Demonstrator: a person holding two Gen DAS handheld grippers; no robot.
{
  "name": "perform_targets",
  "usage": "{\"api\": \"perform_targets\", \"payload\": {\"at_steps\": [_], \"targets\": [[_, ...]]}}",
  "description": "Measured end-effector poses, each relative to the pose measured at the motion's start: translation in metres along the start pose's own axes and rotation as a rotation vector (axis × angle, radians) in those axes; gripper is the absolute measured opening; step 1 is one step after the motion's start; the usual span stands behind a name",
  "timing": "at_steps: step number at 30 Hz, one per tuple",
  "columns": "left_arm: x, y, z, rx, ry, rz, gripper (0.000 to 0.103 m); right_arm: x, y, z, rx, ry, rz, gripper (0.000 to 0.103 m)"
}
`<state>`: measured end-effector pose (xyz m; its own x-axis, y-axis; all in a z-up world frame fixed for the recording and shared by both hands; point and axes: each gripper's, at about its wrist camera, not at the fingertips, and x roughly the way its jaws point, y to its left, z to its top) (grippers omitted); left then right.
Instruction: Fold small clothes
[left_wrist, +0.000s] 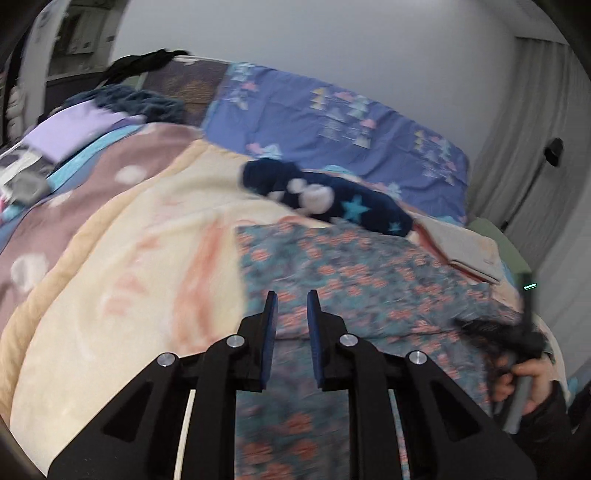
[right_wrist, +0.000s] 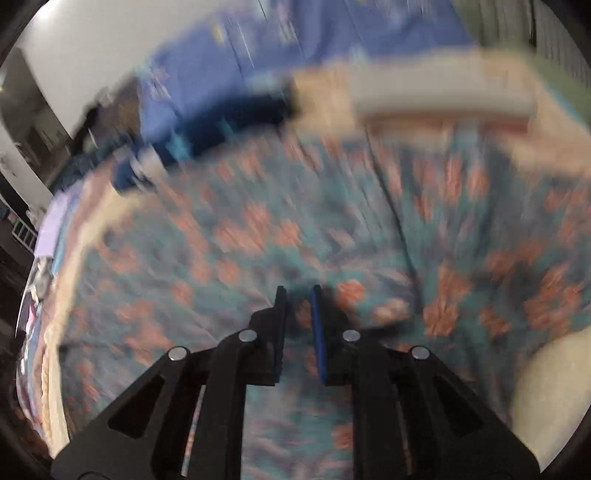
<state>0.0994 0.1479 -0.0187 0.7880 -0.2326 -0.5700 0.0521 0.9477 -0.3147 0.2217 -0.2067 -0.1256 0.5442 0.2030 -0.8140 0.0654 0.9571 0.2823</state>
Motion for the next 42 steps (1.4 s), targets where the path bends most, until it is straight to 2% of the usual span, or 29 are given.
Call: {"api": "perform_targets", "payload": {"at_steps": [2, 4, 6, 7, 9, 10, 13, 15, 17, 18, 19, 20, 22, 24, 25, 26, 28, 30, 33, 34, 35, 36, 37, 38, 39, 40, 42], "targets": [[0.02, -0.028, 0.008, 0.053, 0.044, -0.017, 0.017, 0.007, -0.009, -0.001, -0.02, -0.029, 0.061, 0.012], [0.046, -0.051, 0.009, 0.077, 0.091, -0.04, 0.018, 0.005, -0.017, 0.0, 0.024, -0.027, 0.095, 0.013], [0.082, -0.075, 0.002, 0.108, 0.152, -0.063, 0.029, 0.004, -0.021, -0.002, 0.031, -0.037, 0.112, 0.013], [0.1, -0.085, -0.005, 0.127, 0.177, -0.053, 0.036, 0.003, -0.025, -0.004, 0.036, -0.041, 0.122, 0.013], [0.142, -0.097, -0.028, 0.168, 0.27, -0.005, 0.039, 0.001, -0.028, -0.007, 0.037, -0.047, 0.139, 0.013], [0.16, -0.101, -0.042, 0.209, 0.278, 0.038, 0.041, 0.001, -0.026, -0.01, 0.031, -0.051, 0.143, 0.013], [0.159, -0.115, -0.044, 0.27, 0.253, 0.092, 0.041, -0.008, -0.026, -0.012, 0.029, -0.058, 0.164, 0.012], [0.159, -0.111, -0.045, 0.253, 0.252, 0.069, 0.042, -0.027, -0.034, -0.014, 0.065, -0.067, 0.183, 0.012], [0.159, -0.104, -0.044, 0.22, 0.258, 0.037, 0.042, -0.056, -0.053, -0.013, 0.122, -0.123, 0.198, 0.02], [0.157, -0.101, -0.044, 0.21, 0.258, 0.028, 0.042, -0.08, -0.07, -0.013, 0.148, -0.178, 0.214, 0.024], [0.157, -0.1, -0.044, 0.211, 0.257, 0.028, 0.042, -0.103, -0.088, -0.016, 0.176, -0.234, 0.207, 0.033], [0.157, -0.102, -0.044, 0.219, 0.256, 0.034, 0.042, -0.123, -0.105, -0.019, 0.209, -0.288, 0.188, 0.037], [0.157, -0.105, -0.045, 0.237, 0.254, 0.05, 0.042, -0.168, -0.156, -0.034, 0.313, -0.403, 0.133, 0.039], [0.157, -0.106, -0.045, 0.241, 0.252, 0.052, 0.042, -0.201, -0.213, -0.059, 0.467, -0.479, 0.062, 0.045], [0.157, -0.105, -0.045, 0.236, 0.251, 0.047, 0.043, -0.212, -0.239, -0.074, 0.558, -0.49, 0.038, 0.049], [0.157, -0.104, -0.045, 0.231, 0.251, 0.042, 0.043, -0.217, -0.258, -0.087, 0.632, -0.49, 0.035, 0.051], [0.157, -0.103, -0.045, 0.225, 0.248, 0.035, 0.043, -0.225, -0.302, -0.125, 0.831, -0.508, 0.094, 0.054], [0.156, -0.103, -0.045, 0.228, 0.248, 0.036, 0.043, -0.226, -0.324, -0.143, 0.919, -0.528, 0.122, 0.053], [0.156, -0.102, -0.045, 0.23, 0.247, 0.038, 0.043, -0.225, -0.339, -0.144, 0.984, -0.562, 0.164, 0.059], [0.155, -0.103, -0.045, 0.229, 0.245, 0.037, 0.043, -0.224, -0.34, -0.139, 0.99, -0.582, 0.166, 0.064], [0.155, -0.103, -0.045, 0.228, 0.245, 0.036, 0.043, -0.223, -0.341, -0.133, 0.987, -0.601, 0.152, 0.064], [0.155, -0.103, -0.045, 0.227, 0.244, 0.035, 0.043, -0.222, -0.343, -0.124, 0.977, -0.624, 0.119, 0.064], [0.155, -0.103, -0.045, 0.227, 0.244, 0.034, 0.043, -0.221, -0.346, -0.116, 0.974, -0.639, 0.083, 0.05], [0.155, -0.102, -0.045, 0.227, 0.243, 0.034, 0.043, -0.222, -0.355, -0.109, 0.982, -0.651, 0.053, 0.024], [0.155, -0.103, -0.045, 0.226, 0.244, 0.034, 0.043, -0.219, -0.36, -0.103, 1.007, -0.655, 0.039, 0.014], [0.155, -0.103, -0.045, 0.226, 0.243, 0.034, 0.043, -0.218, -0.364, -0.099, 1.04, -0.653, 0.059, 0.006], [0.155, -0.103, -0.045, 0.227, 0.244, 0.034, 0.044, -0.213, -0.356, -0.086, 1.077, -0.677, 0.115, 0.006]]}}
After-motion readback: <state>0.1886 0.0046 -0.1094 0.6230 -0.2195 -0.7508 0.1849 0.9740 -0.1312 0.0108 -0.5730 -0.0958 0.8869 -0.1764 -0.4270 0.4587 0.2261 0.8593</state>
